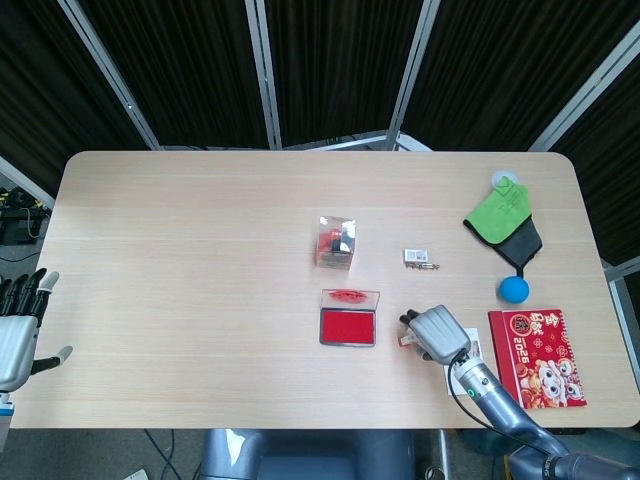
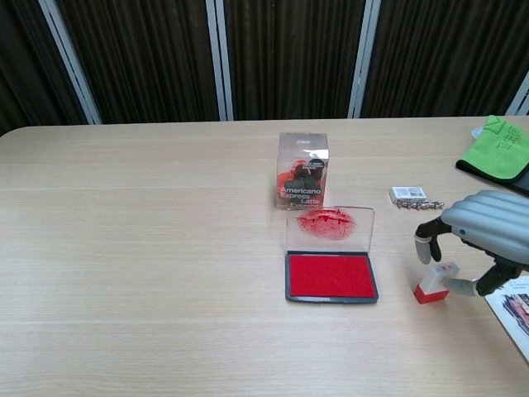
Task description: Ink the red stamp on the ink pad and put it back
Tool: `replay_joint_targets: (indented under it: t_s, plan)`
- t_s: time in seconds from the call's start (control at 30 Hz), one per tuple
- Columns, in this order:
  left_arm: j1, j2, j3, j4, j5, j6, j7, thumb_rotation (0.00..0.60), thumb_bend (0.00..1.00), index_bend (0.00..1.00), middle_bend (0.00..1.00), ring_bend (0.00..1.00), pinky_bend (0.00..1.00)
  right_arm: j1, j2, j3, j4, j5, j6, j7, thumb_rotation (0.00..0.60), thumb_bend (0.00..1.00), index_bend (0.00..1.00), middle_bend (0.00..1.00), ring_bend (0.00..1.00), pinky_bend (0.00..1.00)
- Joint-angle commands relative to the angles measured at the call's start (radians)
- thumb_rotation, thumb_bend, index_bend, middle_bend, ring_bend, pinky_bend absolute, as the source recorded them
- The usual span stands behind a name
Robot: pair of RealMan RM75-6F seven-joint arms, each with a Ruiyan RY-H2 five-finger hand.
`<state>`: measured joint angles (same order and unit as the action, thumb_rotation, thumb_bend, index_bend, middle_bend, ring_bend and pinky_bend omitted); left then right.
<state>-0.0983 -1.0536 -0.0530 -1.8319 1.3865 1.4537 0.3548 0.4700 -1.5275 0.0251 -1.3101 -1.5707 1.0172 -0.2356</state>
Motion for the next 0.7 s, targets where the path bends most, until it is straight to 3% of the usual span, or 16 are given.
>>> replay_joint_targets:
  t_s: [0.03, 0.7]
  plan:
    - [0.000, -0.001, 0.001, 0.000, 0.000, 0.001, 0.001, 0.600, 0.00, 0.00, 0.00, 0.00, 0.00, 0.003, -0.003, -0.002, -0.001, 0.002, 0.000, -0.001, 0.600, 0.30, 0.44, 0.47, 0.97, 1.00]
    - [-0.005, 0.000, -0.001, -0.004, -0.019, -0.005, 0.010, 0.600, 0.00, 0.00, 0.00, 0.00, 0.00, 0.020, -0.006, -0.007, -0.008, 0.023, 0.010, 0.004, 0.600, 0.40, 0.53, 0.58, 0.97, 1.00]
